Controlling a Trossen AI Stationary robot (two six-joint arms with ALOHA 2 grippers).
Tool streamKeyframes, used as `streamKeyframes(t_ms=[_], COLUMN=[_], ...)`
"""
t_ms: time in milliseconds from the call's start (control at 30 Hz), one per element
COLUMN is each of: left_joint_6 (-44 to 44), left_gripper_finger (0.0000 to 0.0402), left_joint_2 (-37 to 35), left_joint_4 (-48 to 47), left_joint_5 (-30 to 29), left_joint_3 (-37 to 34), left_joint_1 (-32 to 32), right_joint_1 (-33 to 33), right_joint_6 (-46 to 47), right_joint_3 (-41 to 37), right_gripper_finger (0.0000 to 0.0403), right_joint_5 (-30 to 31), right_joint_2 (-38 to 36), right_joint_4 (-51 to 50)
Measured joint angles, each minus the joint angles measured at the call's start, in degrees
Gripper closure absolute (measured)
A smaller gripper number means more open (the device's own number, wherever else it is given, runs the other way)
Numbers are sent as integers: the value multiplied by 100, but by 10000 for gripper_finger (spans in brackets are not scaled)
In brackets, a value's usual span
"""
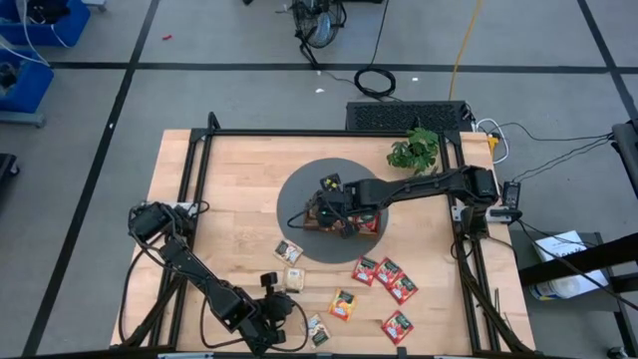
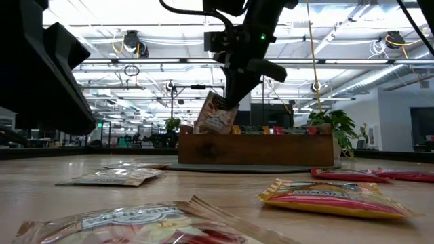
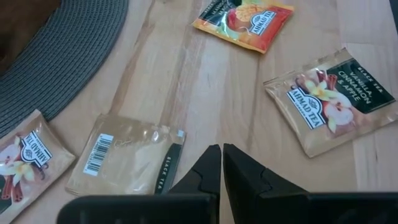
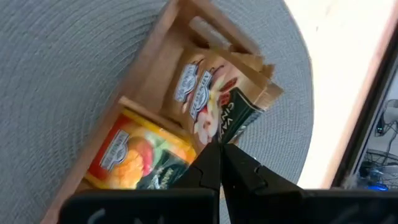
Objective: Pick & Place Tea
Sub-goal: Put the brown tea bag into the left section of the wooden organizer
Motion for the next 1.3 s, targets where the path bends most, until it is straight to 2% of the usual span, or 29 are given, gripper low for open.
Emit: streamKeyframes(t_ms=[267, 633, 900, 1033, 1300], left_joint_6=[71, 79, 114, 112, 109], left_gripper_finger=[376, 376, 376, 376, 376], left_joint_2=[-2, -2, -2, -2, -2], left_joint_4=[4, 18, 6, 10, 2], left_joint_5=[-4, -7, -11, -13, -15], left_joint_3=[0, 2, 2, 2, 2], left_joint_1=[8, 8, 8, 8, 8], right_joint_1=[44, 44, 44, 44, 44], right_joint_6=[-240, -570, -575, -428, -220], right_joint_3=[0, 0, 0, 0, -7], right_gripper_finger=[403, 403, 402, 378, 295], right_joint_5=[-4, 39, 15, -11, -13], right_joint_2=[10, 602, 640, 640, 601], right_joint_4=[161, 159, 528, 749, 863])
